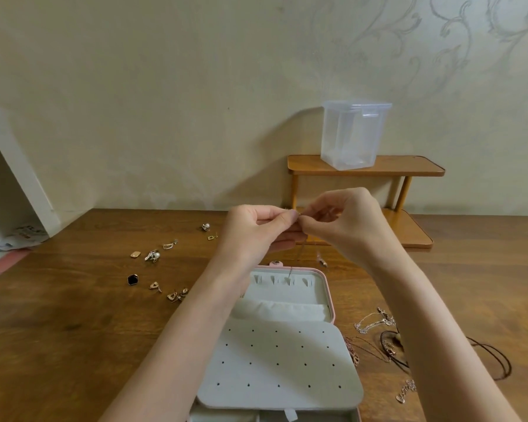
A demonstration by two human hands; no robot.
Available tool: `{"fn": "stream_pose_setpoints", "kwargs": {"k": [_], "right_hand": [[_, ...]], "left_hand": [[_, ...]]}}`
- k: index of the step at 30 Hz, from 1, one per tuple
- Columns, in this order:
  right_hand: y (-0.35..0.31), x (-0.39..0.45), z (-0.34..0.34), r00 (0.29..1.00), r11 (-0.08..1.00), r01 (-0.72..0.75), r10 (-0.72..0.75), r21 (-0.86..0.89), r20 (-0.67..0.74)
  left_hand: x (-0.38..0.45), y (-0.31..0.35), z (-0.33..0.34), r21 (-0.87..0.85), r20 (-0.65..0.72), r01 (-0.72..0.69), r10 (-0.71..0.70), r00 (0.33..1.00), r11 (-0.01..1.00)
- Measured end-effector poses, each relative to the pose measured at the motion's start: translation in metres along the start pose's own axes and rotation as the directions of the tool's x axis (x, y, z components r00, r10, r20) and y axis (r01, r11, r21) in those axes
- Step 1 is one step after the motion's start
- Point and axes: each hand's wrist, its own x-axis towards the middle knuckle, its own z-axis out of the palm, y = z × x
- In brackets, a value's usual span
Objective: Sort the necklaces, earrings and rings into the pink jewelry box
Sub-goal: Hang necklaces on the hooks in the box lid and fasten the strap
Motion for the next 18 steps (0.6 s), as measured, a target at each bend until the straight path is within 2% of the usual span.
{"fn": "stream_pose_setpoints", "kwargs": {"k": [4,8,11,14,18], "right_hand": [[0.0,-0.002,-0.006,0.992,0.993,-0.082,0.073,0.081,0.106],[0.002,-0.003,-0.01,0.965,0.943,-0.22,0.173,0.25,0.198],[0.005,-0.003,-0.01,0.925,0.858,-0.327,0.204,0.397,0.322],[0.006,-0.003,-0.014,0.9,0.706,-0.4,0.181,0.584,0.398],[0.008,-0.003,-0.014,0.895,0.693,-0.397,0.147,0.601,0.422]], "left_hand": [[0.0,0.002,-0.003,0.114,0.019,-0.026,0.024,1.0,0.993],[0.001,0.004,-0.005,0.265,0.059,-0.107,0.094,0.994,0.958],[0.001,0.005,-0.008,0.246,0.128,-0.061,0.029,0.991,0.967],[0.001,0.009,-0.012,0.118,0.173,-0.029,0.008,0.985,0.993],[-0.002,0.013,-0.011,0.158,0.152,-0.114,0.09,0.984,0.981]]}}
